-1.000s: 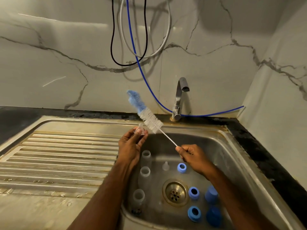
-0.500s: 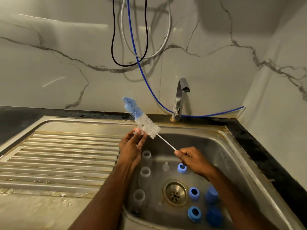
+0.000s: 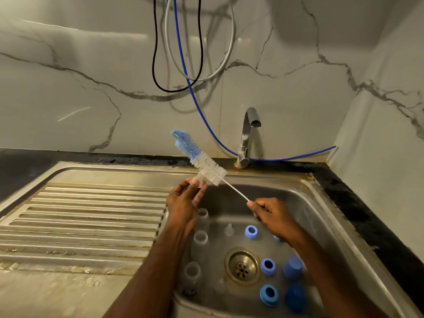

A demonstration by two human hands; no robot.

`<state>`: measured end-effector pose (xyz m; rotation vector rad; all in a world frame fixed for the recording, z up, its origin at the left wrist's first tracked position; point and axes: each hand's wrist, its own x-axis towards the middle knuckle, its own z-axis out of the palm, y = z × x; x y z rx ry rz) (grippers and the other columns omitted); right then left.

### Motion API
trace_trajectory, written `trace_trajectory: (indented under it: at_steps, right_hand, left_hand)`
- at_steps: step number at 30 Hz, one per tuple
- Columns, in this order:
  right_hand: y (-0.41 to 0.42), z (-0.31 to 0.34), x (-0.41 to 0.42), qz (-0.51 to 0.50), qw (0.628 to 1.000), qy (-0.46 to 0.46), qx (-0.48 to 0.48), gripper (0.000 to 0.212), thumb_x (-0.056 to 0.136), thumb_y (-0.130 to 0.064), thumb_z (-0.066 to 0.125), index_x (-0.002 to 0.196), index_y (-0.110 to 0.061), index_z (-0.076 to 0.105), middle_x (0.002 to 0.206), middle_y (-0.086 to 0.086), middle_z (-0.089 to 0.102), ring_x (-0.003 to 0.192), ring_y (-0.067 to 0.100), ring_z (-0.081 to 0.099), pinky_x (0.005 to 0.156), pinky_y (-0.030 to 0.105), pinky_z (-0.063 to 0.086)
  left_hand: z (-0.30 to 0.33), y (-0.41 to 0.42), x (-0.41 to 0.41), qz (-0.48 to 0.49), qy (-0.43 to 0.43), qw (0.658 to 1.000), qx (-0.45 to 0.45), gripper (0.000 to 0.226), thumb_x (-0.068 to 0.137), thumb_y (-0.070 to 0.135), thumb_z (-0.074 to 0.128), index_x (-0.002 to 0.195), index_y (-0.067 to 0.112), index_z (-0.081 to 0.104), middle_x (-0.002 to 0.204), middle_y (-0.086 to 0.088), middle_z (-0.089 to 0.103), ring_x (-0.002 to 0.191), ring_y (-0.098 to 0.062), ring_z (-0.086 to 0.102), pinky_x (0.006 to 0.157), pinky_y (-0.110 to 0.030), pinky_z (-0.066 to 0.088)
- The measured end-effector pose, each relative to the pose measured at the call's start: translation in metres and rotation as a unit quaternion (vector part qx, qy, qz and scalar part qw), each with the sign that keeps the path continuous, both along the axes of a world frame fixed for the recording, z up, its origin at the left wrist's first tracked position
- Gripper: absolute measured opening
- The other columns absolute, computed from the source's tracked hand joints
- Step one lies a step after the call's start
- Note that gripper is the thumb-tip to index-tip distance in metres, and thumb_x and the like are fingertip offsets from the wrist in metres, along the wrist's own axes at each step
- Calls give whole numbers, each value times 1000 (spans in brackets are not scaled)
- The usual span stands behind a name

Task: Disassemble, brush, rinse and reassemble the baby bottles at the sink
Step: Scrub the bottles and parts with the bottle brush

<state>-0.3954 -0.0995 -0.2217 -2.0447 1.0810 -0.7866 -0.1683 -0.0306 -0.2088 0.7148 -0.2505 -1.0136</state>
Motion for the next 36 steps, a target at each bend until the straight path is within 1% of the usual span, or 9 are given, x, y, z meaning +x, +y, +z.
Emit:
trace_trajectory:
  at_steps: [4,11,19,21,23,25,30,32,36]
  right_hand:
    - [5,2,-1,23,999,14,22,42,101,-32,56,62,-17,55,53,-8,50,51,3,45,54,16,40]
    - [12,2,14,0,1000,-17,3,44,102,-28,55,70,1,59,55,-1,50,49,1,44,52,14,40]
    - [-5,-6,-12,30,997,33,55,44,101,-36,56,61,-18,53,52,-9,50,52,5,45,59,23,41]
    - [-10,-7,-20,16,997,26,66,44,101,-36,56,59,-20,55,52,-8,51,53,7,45,62,28,41]
    - [-16,-8,-29,-4,997,16,75,45,100,-35,57,58,-20,56,51,-7,51,53,9,45,63,32,41]
    - [-20,-9,-35,-26,996,18,79,45,100,-34,58,58,-19,56,50,-6,50,51,9,44,62,31,41]
    - [-19,-11,-41,-51,994,39,94,44,101,-33,57,60,-15,55,50,-4,49,46,5,40,55,24,38]
    - [-20,-11,-42,-53,993,55,89,45,101,-34,57,61,-15,54,49,-5,47,41,2,38,50,20,36]
    - [-25,-13,-44,-44,992,72,91,46,100,-35,58,59,-16,55,44,-8,49,41,1,39,57,25,38]
  left_hand:
    - [-2,3,5,-29,-51,998,2,28,86,6,68,113,-2,64,107,-17,74,102,-28,73,89,-40,61]
    - [-2,1,-14,-86,-112,990,-17,22,91,-3,62,113,-5,61,100,-21,72,92,-28,73,88,-38,60]
    - [-5,-2,5,-18,42,999,-22,14,93,-2,60,106,4,60,118,-24,69,106,-32,72,85,-39,62]
    - [-9,0,3,-44,-15,999,-10,23,94,-2,59,117,5,59,120,-21,67,107,-32,71,92,-44,59]
    - [-16,1,-5,-62,-208,975,46,32,96,4,61,126,13,59,118,-13,69,106,-27,72,92,-43,58]
    - [-25,-1,-14,-74,-387,915,87,26,95,16,67,120,21,65,115,-10,70,102,-19,73,89,-39,59]
    - [-45,-8,-31,-97,-650,743,126,15,85,20,77,93,29,69,102,4,65,96,-14,66,89,-38,57]
    - [-49,-8,-35,-132,-766,615,133,17,86,23,77,95,30,65,103,9,62,107,-14,59,93,-34,46]
    - [-46,-9,-47,-206,-910,308,184,24,89,30,72,111,31,65,122,3,59,131,-19,36,112,-55,22]
